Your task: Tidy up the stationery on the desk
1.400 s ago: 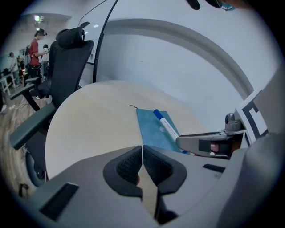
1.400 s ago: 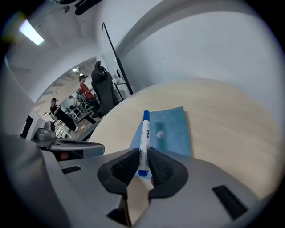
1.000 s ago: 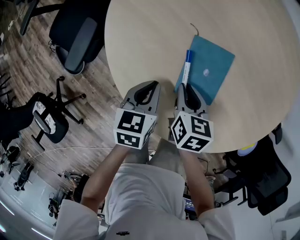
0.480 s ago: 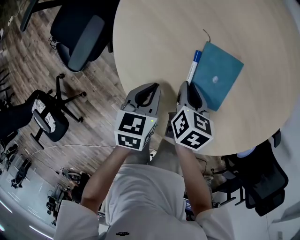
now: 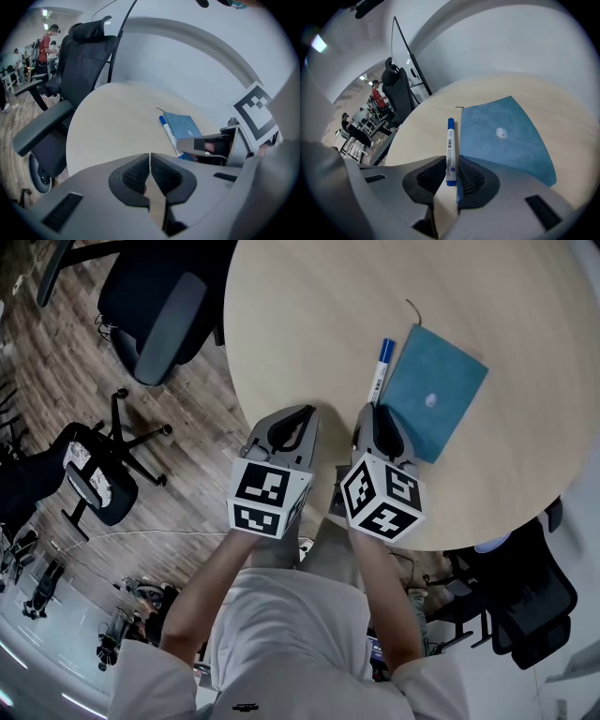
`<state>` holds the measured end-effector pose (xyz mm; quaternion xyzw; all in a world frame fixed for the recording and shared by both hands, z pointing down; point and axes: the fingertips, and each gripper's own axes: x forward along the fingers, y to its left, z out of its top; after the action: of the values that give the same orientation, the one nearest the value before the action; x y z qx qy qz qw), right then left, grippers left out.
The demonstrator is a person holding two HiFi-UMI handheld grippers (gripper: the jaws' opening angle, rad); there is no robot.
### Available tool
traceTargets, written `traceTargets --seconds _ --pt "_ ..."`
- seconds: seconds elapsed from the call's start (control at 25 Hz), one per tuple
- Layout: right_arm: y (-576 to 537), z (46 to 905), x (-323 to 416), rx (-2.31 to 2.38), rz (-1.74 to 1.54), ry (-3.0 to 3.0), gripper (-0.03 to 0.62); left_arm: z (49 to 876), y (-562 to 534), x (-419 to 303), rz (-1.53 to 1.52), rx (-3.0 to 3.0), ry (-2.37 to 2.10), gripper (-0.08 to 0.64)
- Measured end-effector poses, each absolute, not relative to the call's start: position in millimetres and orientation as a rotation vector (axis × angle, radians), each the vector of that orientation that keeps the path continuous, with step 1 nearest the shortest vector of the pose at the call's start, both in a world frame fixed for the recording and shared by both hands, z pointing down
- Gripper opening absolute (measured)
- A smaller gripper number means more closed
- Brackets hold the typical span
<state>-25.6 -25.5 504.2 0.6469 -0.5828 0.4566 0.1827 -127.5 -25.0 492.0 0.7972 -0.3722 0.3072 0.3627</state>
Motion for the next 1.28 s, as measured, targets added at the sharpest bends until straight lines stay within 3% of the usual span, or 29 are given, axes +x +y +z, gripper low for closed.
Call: traceTargets --seconds 1.04,1.16,1.28 --pt "-8.5 480.0 13.3 1.808 1.298 -1.753 0.092 509.1 -69.6 -59.8 0.844 2.132 -0.915 0.029" --pt "-4.8 478.9 18.9 1.814 1.302 -1.75 0.092 505.7 -65.0 -50.4 0.825 2.123 -0.886 0.133" --pt "-2.3 479.8 24.6 1.817 1.306 -1.742 0.092 506.3 -60.9 -40.9 0.818 2.123 -0.859 0.149"
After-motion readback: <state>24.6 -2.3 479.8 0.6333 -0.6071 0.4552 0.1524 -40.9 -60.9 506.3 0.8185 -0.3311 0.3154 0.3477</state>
